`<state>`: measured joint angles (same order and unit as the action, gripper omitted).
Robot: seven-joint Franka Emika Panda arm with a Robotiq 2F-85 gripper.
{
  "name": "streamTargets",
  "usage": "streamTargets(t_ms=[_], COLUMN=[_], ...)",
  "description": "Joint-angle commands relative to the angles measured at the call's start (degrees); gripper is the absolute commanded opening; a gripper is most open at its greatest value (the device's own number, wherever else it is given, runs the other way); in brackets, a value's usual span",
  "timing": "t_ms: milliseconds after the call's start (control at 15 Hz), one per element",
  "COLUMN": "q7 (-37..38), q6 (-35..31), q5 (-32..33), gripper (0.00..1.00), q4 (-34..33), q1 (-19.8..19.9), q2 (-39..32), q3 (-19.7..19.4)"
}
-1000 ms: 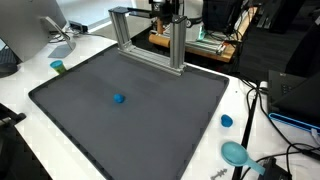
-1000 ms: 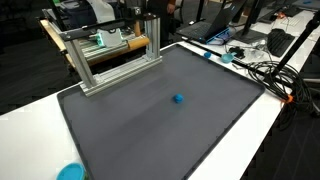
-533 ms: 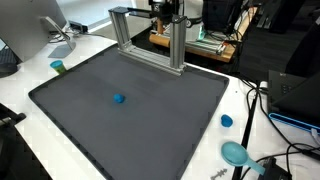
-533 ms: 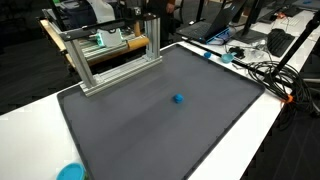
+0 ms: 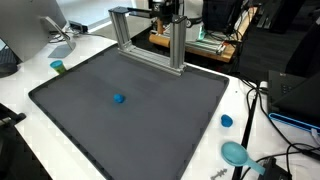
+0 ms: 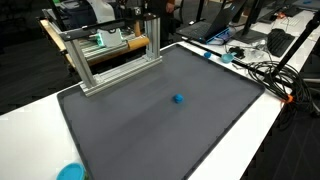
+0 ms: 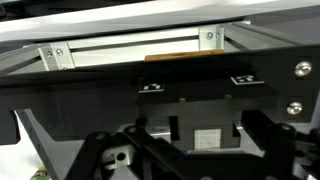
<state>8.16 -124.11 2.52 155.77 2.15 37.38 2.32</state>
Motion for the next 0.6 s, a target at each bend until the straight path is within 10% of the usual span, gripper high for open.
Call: streamTargets(t_ms=[0,267,533], q7=[-2.07,-4.57,-9.15], q6=[-2.97,-3.01,-1.51], q5=[0.16,0.40,0.50], gripper=[0.80,0.74,0.90], q4=[3.48,2.51,1.25], q1=[-0.49,-0.94,-1.09], q2=[1.92,1.91,1.45], q3=[-0.42,-0.77,-2.20])
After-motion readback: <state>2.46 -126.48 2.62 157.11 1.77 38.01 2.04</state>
